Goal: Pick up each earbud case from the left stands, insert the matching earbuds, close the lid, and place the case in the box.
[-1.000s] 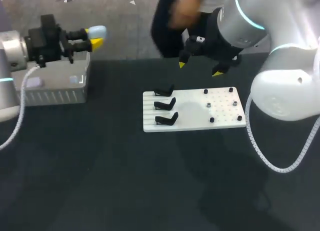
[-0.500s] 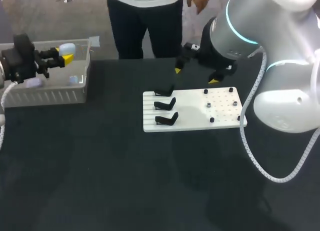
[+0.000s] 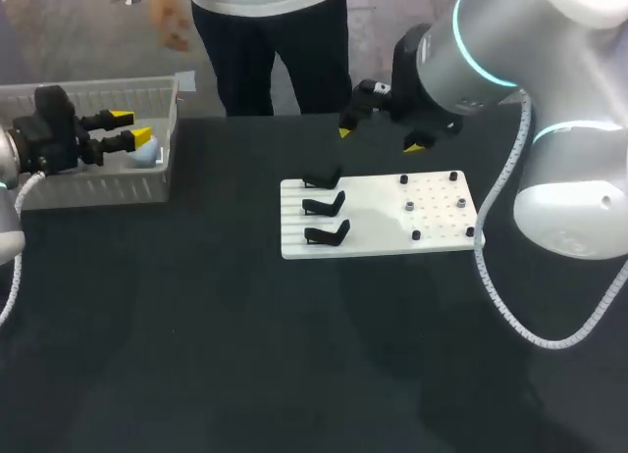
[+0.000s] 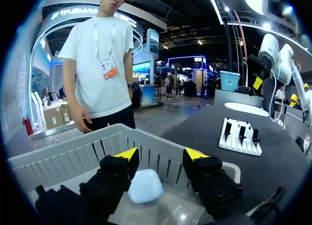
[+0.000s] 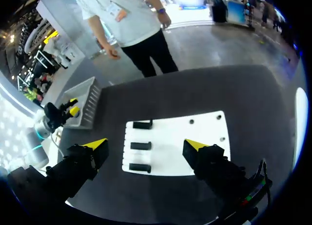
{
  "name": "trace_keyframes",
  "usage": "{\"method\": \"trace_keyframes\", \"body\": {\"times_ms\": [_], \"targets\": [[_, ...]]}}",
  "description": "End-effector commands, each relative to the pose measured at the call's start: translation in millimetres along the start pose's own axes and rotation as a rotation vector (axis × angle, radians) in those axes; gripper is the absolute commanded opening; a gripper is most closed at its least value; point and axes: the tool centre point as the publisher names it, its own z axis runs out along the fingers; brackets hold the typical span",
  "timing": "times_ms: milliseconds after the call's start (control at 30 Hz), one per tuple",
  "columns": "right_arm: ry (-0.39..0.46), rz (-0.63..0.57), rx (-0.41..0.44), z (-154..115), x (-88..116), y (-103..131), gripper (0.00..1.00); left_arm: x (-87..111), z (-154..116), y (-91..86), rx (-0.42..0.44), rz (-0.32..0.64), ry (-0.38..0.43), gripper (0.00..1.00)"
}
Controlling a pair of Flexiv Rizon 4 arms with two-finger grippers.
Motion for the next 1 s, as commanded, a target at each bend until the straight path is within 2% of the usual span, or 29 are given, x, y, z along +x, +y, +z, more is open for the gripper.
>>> {"method": "trace_keyframes", "body": {"times_ms": [33,100,233,633,800,1000], "targets": [[-0.017,-0.078,-0.105,-16.1,7.4,-11.0,1.00,-12.9,-7.3,-20.9,-0.018,0.008,-0.006,1.00],[-0.020,-0.132,-0.152,-21.8,10.1,-9.3,1.00,-22.0,-8.2,-38.9,-0.014,0.007,-0.012,1.00],[-0.013,-0.204,-0.212,-29.0,16.1,-10.9,1.00,-27.4,-11.9,-64.9,-0.004,0.004,-0.018,1.00],[-0.031,-0.243,-0.252,-37.1,27.3,-19.7,1.00,-38.6,-23.8,-136.5,0.004,-0.020,0.002,1.00],[-0.033,-0.246,-0.256,-38.6,28.5,-20.8,1.00,-37.7,-27.3,-155.5,0.003,-0.048,0.032,1.00],[-0.033,-0.246,-0.256,-38.6,28.5,-20.8,1.00,-37.7,-27.3,-155.5,0.003,-0.048,0.032,1.00]]}}
